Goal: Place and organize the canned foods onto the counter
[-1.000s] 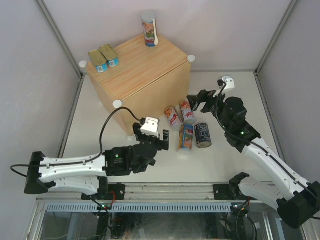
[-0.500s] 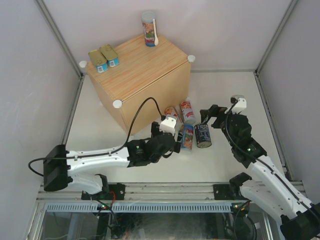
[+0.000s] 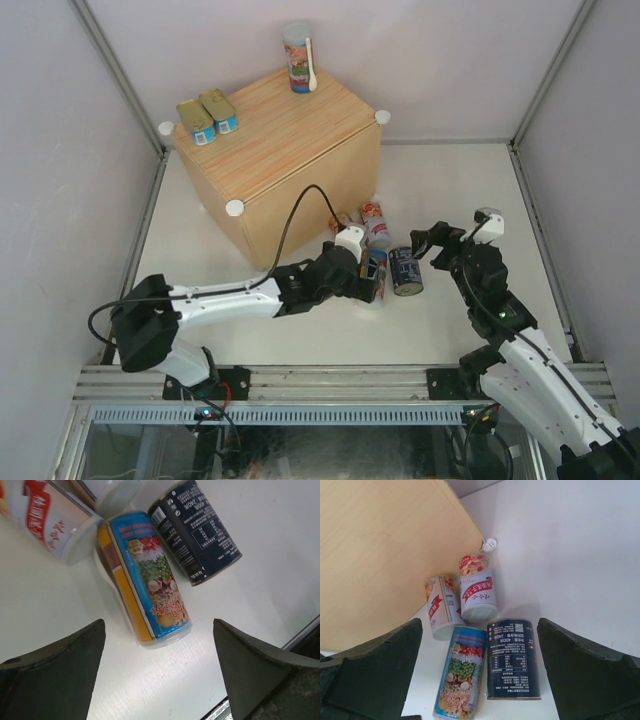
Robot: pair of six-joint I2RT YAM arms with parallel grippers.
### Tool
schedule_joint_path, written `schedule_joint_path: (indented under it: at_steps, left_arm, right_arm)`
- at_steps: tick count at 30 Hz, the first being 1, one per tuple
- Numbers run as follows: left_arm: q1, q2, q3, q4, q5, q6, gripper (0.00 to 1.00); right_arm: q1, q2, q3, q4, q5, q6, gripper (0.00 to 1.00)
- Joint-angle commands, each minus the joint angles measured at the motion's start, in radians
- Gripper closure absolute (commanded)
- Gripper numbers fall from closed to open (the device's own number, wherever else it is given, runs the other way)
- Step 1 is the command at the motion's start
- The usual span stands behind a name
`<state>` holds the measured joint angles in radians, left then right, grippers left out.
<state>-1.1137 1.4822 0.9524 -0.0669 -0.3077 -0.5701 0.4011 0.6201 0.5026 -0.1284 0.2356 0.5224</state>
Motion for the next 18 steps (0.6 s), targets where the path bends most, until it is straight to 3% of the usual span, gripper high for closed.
schedule_joint_path:
  at_steps: [1, 18]
  left_arm:
    - [0.001, 0.071, 0.094, 0.038, 0.076, -0.045, 0.08]
    - [-0.003, 0.335, 0.263, -0.145, -0.072, -0.096, 0.08]
  right_arm:
    - [-0.006, -0.013, 0.004, 0.015, 0.013, 0.026, 0.03]
    - [-0.014, -0.099, -0.027, -0.013, 0.003, 0.028, 0.03]
